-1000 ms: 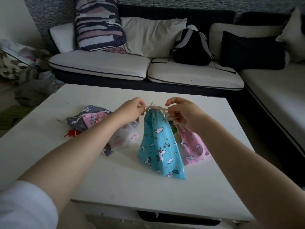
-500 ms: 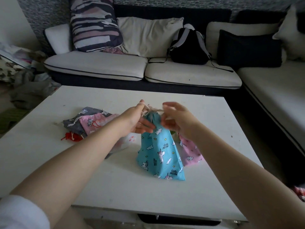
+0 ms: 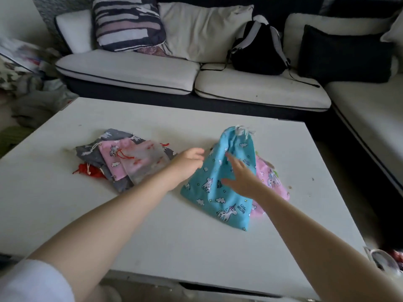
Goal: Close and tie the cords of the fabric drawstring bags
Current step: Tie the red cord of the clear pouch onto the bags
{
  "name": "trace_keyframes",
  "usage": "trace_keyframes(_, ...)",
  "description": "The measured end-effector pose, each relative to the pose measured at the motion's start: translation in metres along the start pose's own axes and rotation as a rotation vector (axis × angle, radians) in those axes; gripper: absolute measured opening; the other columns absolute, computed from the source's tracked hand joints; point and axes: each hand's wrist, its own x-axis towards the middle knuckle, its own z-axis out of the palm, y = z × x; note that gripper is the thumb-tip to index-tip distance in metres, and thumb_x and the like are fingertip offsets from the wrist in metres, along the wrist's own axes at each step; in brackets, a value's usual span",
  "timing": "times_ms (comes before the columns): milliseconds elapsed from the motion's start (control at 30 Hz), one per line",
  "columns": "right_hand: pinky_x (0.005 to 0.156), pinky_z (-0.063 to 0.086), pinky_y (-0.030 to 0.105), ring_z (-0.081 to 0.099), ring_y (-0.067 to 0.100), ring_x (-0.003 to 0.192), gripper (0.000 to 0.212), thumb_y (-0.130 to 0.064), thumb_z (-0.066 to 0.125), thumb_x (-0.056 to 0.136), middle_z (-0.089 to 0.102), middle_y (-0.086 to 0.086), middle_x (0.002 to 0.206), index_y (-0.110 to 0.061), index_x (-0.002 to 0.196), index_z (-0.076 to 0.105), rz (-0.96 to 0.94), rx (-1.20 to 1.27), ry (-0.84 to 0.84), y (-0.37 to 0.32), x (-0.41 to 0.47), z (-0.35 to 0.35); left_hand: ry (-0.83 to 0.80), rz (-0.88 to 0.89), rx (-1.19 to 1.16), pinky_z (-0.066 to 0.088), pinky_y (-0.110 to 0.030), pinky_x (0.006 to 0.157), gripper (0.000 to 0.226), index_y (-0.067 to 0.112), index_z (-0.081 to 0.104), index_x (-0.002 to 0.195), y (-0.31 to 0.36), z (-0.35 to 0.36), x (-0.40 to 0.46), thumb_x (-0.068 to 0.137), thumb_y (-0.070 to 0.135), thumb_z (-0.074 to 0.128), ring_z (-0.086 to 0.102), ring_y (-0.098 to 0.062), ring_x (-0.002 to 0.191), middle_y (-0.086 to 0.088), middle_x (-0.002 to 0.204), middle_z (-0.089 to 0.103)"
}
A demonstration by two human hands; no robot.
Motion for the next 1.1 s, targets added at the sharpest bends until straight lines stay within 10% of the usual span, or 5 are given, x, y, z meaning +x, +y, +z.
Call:
trace_keyframes(333,0.111,0.018,0.057,0.012,0.028,0.143,0.055,-0.052,0.021,0.094,0.017,0.003,0.154,-0.028,0.142,0.028,0.175,-0.453,-0.315,0.045,0.053,0.061,0.130,-0.157,0.107,0.040,-0.023,0.072,0.017,0.013,0.066,0.092,-0.089,-0.019,0.043,0.083,0.009,0.053,0.058,-0.023,0.097,-0.010,0.102,0.063)
trace_keyframes(533,0.048,0.029,0.024,0.044,0.024,0.060,0.037,-0.020,0.032,0.094,0.041,-0.001,0.062,-0.018,0.058,0.032,0.044,-0.187,0.215,-0.028,0.076,0.048,0.323,-0.163,0.489,0.034,-0.039,0.106,0.035,0.024,0.057,0.122,-0.120,-0.063,0.075,0.095,0.016,0.038,0.036,-0.028,0.133,-0.007,0.146,0.038)
trace_keyframes(700,0.067,0.044,0.032,0.055,0.027,0.086,0.024,-0.014,0.038,0.093,0.060,0.010,0.101,-0.010,0.094,0.062,-0.105,-0.032,0.116,-0.067,0.100,0.068,0.043,0.203,0.412,0.020,-0.015,0.057,0.046,0.036,0.051,0.129,-0.160,-0.056,0.072,0.085,0.025,0.055,0.022,0.039,0.107,0.061,0.114,0.031)
trace_keyframes(833,0.089,0.041,0.030,0.052,0.029,0.114,0.037,-0.013,0.036,0.096,0.055,0.011,0.128,-0.013,0.130,0.049,0.026,0.192,-0.061,-0.077,0.120,0.084,-0.080,0.084,0.691,0.014,-0.034,0.116,0.054,0.026,0.022,0.146,-0.160,-0.071,0.080,0.096,0.014,0.037,0.017,-0.017,0.143,0.009,0.156,0.012)
trace_keyframes(1100,0.080,0.054,0.038,0.063,0.028,0.091,0.035,-0.026,0.066,0.079,0.066,0.010,0.097,-0.013,0.110,0.055,0.319,0.628,-0.097,-0.088,0.145,0.119,-0.206,0.104,0.302,0.027,-0.019,0.102,0.045,0.024,0.053,0.129,-0.151,-0.075,0.064,0.093,0.002,0.036,0.039,-0.007,0.125,0.010,0.135,0.047)
